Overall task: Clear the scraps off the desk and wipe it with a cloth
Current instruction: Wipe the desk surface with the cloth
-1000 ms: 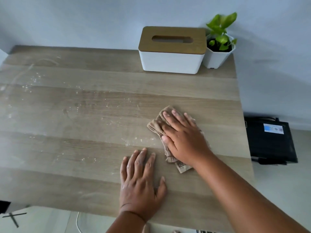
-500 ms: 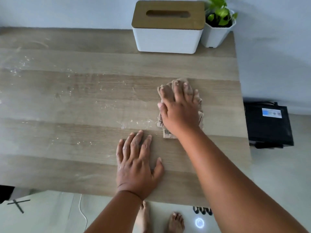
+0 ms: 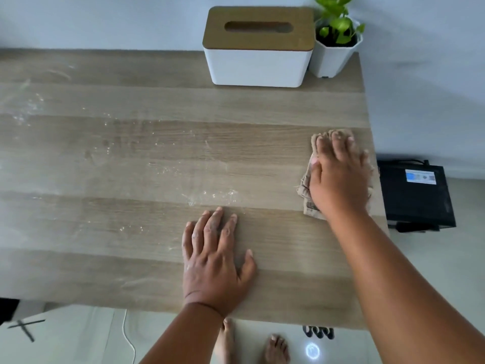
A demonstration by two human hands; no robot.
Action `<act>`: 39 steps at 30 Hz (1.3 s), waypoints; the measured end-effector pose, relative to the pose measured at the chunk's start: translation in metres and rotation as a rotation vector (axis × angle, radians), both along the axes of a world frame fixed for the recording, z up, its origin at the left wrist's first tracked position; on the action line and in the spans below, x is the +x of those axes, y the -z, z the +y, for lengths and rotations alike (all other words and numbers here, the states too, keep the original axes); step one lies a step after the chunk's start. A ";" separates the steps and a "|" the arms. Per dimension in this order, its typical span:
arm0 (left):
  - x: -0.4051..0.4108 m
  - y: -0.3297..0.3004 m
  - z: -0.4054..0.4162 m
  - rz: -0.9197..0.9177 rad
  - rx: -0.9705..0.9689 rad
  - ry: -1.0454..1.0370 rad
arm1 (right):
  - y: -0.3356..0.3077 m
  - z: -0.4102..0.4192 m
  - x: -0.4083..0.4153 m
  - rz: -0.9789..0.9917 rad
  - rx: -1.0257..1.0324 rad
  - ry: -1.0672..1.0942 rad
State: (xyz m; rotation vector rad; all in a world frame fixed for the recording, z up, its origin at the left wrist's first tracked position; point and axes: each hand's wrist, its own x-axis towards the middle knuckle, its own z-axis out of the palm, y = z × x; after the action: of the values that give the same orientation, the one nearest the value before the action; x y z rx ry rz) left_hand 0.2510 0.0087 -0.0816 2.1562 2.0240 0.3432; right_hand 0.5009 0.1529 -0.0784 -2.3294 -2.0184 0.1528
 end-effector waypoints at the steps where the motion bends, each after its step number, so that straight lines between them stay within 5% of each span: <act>1: 0.000 0.000 0.000 -0.003 0.004 0.000 | 0.000 0.005 -0.015 0.001 -0.003 0.037; 7: 0.000 0.000 0.000 0.019 0.008 0.002 | -0.002 -0.024 -0.088 0.080 0.027 -0.336; 12: 0.001 -0.001 0.000 0.007 0.003 0.004 | -0.001 -0.070 -0.030 0.040 -0.001 -0.639; 17: 0.001 -0.001 0.000 0.000 -0.006 0.002 | -0.002 -0.058 0.020 0.023 -0.034 -0.437; 23: 0.000 -0.001 0.001 0.012 -0.016 -0.001 | -0.002 -0.019 -0.043 0.060 0.018 0.013; 29: 0.001 -0.003 0.000 0.006 -0.023 -0.005 | -0.003 -0.048 -0.080 0.104 0.009 -0.332; 35: 0.001 -0.005 0.000 -0.003 -0.033 -0.005 | 0.002 -0.108 -0.009 0.010 -0.031 -0.743; 39: 0.002 -0.006 0.002 -0.007 -0.045 -0.001 | -0.002 -0.093 0.046 0.008 -0.032 -0.495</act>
State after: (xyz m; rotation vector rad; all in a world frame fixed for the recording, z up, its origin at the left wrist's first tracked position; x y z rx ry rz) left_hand 0.2535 0.0103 -0.0757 2.1245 2.0101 0.3015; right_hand 0.5468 0.0600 -0.0761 -1.7893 -2.5607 0.2131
